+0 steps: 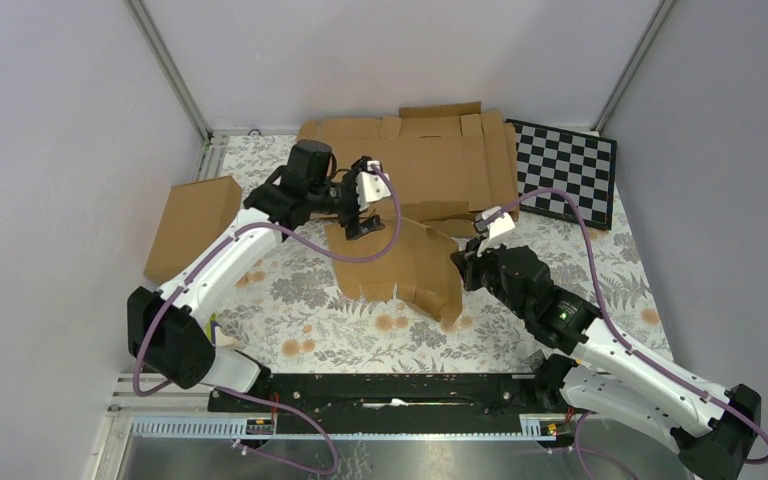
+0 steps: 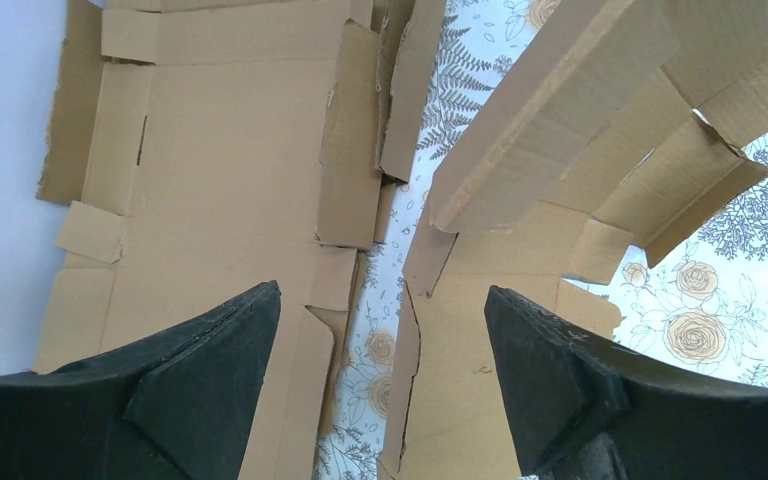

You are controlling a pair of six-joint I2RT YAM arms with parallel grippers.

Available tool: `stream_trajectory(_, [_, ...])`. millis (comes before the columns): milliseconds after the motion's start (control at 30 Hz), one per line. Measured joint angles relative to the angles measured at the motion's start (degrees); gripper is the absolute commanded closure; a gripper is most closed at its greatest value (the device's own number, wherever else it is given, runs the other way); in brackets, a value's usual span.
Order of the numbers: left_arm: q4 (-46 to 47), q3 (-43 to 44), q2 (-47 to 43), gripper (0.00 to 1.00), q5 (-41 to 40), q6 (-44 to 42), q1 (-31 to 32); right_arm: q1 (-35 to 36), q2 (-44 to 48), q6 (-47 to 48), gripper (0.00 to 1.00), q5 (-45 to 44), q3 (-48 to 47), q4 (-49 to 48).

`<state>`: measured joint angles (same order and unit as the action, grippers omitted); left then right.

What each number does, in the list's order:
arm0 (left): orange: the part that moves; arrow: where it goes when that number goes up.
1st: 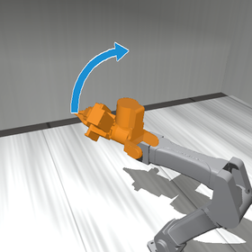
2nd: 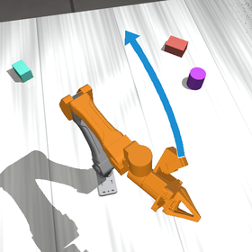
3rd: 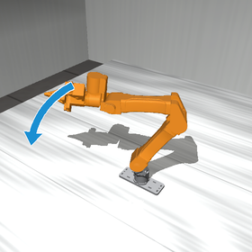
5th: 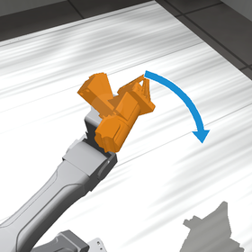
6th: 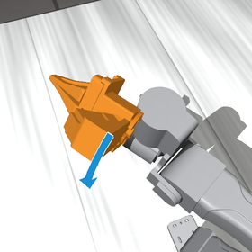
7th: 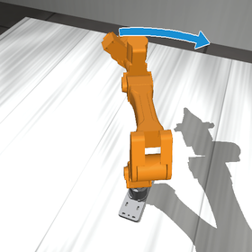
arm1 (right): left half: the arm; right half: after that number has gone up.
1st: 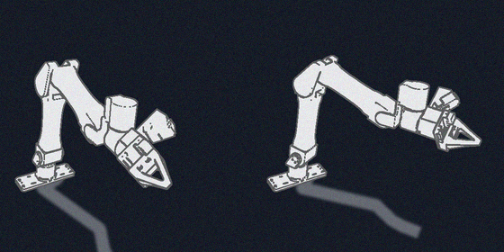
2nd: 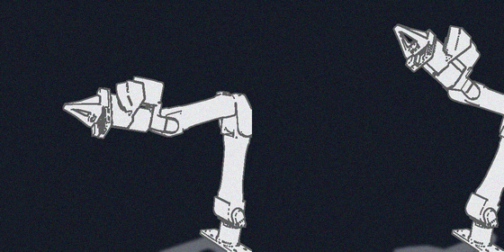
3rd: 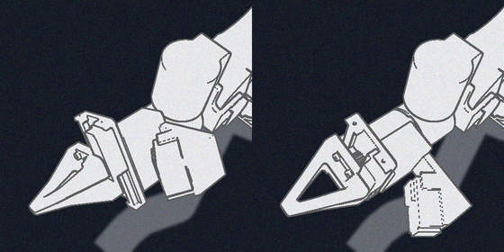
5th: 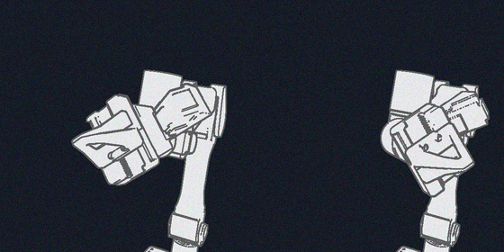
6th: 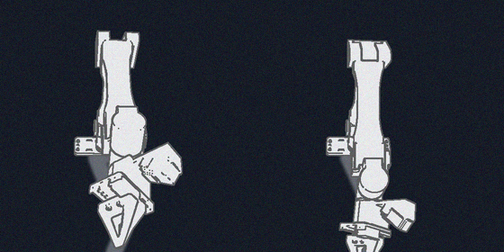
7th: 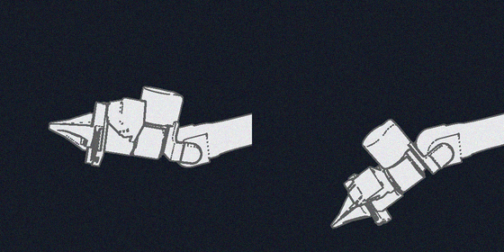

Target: Fold the paper box

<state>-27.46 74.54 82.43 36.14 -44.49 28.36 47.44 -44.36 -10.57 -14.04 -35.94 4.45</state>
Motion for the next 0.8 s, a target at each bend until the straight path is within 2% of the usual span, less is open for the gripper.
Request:
stream_trajectory(67, [0.02, -0.37, -0.96, 0.19, 0.20, 0.22, 0.00, 0.00, 0.00, 0.00, 1.00, 0.00, 0.00, -0.02])
stream_trajectory(200, [0.61, -2.34, -2.29, 0.37, -1.51, 0.68, 0.04, 0.00, 0.00, 0.00, 1.00, 0.02, 0.00, 0.00])
stream_trajectory(333, [0.72, -3.96, -2.34, 0.43, -3.56, 0.96, 0.11, 0.00, 0.00, 0.00, 1.00, 0.02, 0.00, 0.00])
stream_trajectory(467, [0.59, -3.96, -2.32, 0.76, -4.79, 1.42, 0.59, 0.00, 0.00, 0.00, 1.00, 0.02, 0.00, 0.00])
stream_trajectory(500, [0.52, -3.96, -2.27, 0.79, -5.51, 1.51, 0.96, 0.00, 0.00, 0.00, 1.00, 0.02, 0.00, 0.00])
stream_trajectory(633, [0.55, -3.96, -1.66, 0.81, -10.36, 2.32, 3.32, 0.00, 0.00, 0.00, 1.00, 0.00, 0.00, -0.15])
stream_trajectory(733, [0.46, -3.96, -1.29, 0.72, -14.01, 2.54, 5.25, 0.00, -0.20, 0.00, 1.00, -0.11, 0.00, -1.25])
stream_trajectory(767, [0.50, -4.04, -1.29, 0.74, -14.80, 2.60, 5.77, 0.00, -0.48, 0.00, 1.00, -0.26, 0.00, -1.99])
stream_trajectory(800, [0.52, -4.17, -1.29, 0.81, -15.34, 2.56, 6.08, 0.00, -0.90, 0.00, 1.00, -0.33, 0.02, -2.73])
